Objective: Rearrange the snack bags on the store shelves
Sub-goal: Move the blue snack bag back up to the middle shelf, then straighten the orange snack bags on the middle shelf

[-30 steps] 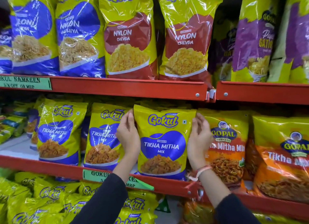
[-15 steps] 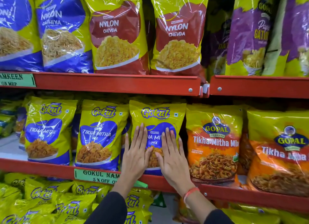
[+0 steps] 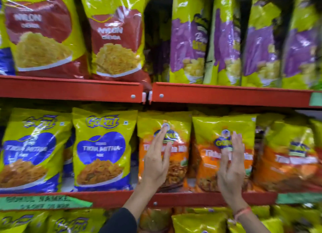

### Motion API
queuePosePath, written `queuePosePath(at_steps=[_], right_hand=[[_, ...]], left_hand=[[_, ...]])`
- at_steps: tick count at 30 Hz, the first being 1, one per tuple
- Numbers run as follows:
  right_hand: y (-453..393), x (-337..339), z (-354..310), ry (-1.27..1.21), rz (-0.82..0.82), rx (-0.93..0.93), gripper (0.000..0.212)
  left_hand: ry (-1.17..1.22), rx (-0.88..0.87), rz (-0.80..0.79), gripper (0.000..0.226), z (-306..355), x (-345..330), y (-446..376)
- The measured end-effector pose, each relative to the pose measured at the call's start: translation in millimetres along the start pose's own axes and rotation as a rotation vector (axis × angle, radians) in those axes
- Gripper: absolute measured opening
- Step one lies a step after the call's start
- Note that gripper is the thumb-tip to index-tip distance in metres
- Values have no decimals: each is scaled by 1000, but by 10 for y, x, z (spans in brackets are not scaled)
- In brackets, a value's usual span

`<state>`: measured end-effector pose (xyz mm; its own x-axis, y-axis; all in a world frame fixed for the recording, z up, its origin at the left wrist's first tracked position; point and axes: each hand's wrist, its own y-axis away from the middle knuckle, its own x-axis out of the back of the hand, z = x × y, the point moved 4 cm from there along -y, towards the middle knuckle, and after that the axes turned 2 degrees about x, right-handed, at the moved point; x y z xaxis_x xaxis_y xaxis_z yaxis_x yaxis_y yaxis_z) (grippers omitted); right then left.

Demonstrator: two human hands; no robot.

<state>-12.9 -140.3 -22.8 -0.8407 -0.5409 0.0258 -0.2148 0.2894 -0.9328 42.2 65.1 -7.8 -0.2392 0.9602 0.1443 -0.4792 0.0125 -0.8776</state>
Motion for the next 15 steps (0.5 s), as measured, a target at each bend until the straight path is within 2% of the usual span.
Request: queuePosePath(at_steps=[2, 5, 9, 13, 15], right_hand=[[-221, 235, 196, -1, 93, -64, 53], [-454, 483, 499, -19, 137, -181, 50], [-661, 527, 796, -170, 153, -445, 45], [-863, 446, 958, -331, 156, -630, 16], [-911, 436, 1012, -399, 235, -687, 13]], left_hand=[[149, 151, 23, 48, 138, -368, -79], [282, 390, 83, 44, 315, -801, -170], [321, 478, 192, 39, 392, -1109, -333], [369, 598, 270, 35, 311, -1246, -471], [386, 617, 320, 24, 269, -1207, -567]])
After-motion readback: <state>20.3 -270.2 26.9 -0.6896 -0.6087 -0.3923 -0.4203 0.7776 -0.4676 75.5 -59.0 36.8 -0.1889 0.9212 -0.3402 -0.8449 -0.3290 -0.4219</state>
